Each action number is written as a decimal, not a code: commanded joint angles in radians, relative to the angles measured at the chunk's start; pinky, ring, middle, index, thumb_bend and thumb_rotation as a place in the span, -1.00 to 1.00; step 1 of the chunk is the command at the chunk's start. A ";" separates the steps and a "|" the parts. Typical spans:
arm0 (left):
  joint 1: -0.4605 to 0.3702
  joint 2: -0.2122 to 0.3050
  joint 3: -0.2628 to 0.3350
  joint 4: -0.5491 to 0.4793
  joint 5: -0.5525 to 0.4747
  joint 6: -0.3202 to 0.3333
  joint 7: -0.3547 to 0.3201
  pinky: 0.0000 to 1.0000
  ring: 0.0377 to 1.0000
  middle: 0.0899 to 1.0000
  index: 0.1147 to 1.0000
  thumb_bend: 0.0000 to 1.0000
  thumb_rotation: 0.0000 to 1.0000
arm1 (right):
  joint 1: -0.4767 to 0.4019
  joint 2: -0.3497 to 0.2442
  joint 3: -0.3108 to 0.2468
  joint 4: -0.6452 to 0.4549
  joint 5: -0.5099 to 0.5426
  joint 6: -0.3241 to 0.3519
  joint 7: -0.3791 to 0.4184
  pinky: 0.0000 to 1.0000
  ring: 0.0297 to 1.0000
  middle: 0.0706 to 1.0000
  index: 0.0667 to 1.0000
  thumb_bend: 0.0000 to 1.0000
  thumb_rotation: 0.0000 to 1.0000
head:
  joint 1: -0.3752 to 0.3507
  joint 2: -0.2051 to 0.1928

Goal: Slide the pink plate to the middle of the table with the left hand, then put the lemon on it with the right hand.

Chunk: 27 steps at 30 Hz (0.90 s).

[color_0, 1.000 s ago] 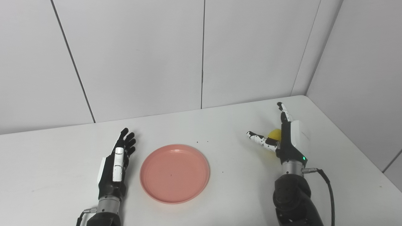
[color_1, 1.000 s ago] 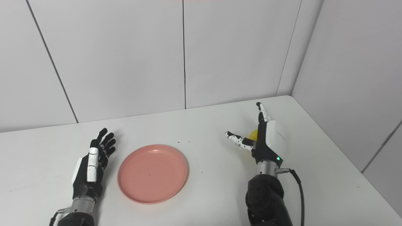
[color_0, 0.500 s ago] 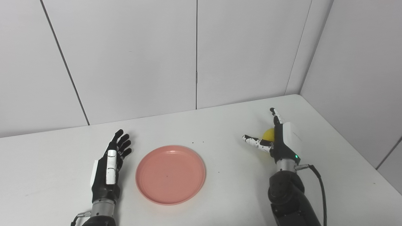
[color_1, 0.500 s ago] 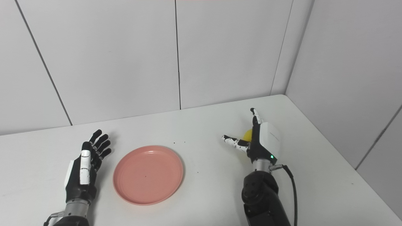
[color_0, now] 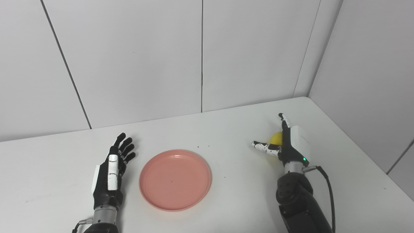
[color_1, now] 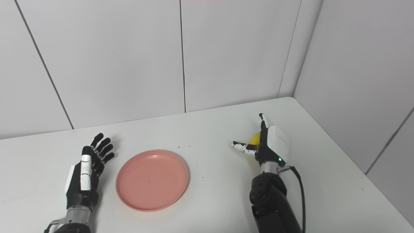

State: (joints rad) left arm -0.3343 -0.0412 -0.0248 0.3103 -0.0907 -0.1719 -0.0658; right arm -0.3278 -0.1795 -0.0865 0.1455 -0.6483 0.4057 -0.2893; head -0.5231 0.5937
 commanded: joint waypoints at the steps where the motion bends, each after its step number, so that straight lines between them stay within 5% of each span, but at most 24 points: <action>1: 0.036 0.013 0.010 0.009 -0.010 -0.008 -0.012 0.71 0.76 0.75 0.71 0.37 1.00 | -0.040 -0.028 0.000 -0.006 0.004 -0.002 -0.020 0.63 0.74 0.74 0.73 0.64 -0.55 | -0.002 -0.001; 12: 0.037 0.014 0.010 0.001 -0.016 0.002 -0.016 0.72 0.76 0.76 0.72 0.39 1.00 | -0.029 -0.036 -0.005 0.017 0.038 -0.011 -0.035 0.39 0.57 0.67 0.68 0.43 -0.99 | 0.004 0.006; 15: 0.039 0.012 0.010 -0.004 -0.014 0.004 -0.014 0.71 0.76 0.75 0.71 0.40 1.00 | -0.025 -0.037 -0.005 0.019 0.052 -0.010 -0.042 -0.01 0.23 0.61 0.65 0.29 -1.00 | 0.006 0.006; 17: 0.040 0.011 0.011 -0.006 -0.016 0.005 -0.014 0.71 0.76 0.75 0.71 0.40 1.00 | -0.021 -0.036 -0.006 0.014 0.062 -0.014 -0.048 -0.13 0.21 0.57 0.62 0.18 -1.00 | 0.006 0.006; 22: 0.039 0.008 0.014 -0.009 -0.023 0.009 -0.016 0.70 0.76 0.75 0.71 0.39 1.00 | -0.014 -0.016 -0.029 -0.015 0.111 -0.012 -0.057 -0.17 0.15 0.59 0.54 -0.17 -1.00 | 0.008 0.008; 27: 0.042 0.009 0.010 -0.023 -0.015 0.019 -0.009 0.70 0.76 0.75 0.71 0.38 1.00 | -0.009 -0.014 -0.025 -0.012 0.113 -0.024 -0.087 -0.18 -0.12 0.38 0.34 -0.07 -1.00 | 0.007 0.012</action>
State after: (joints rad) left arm -0.3210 -0.0399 -0.0178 0.2866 -0.1102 -0.1557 -0.0723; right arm -0.3264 -0.1944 -0.1148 0.1526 -0.5341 0.4037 -0.3631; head -0.5170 0.6059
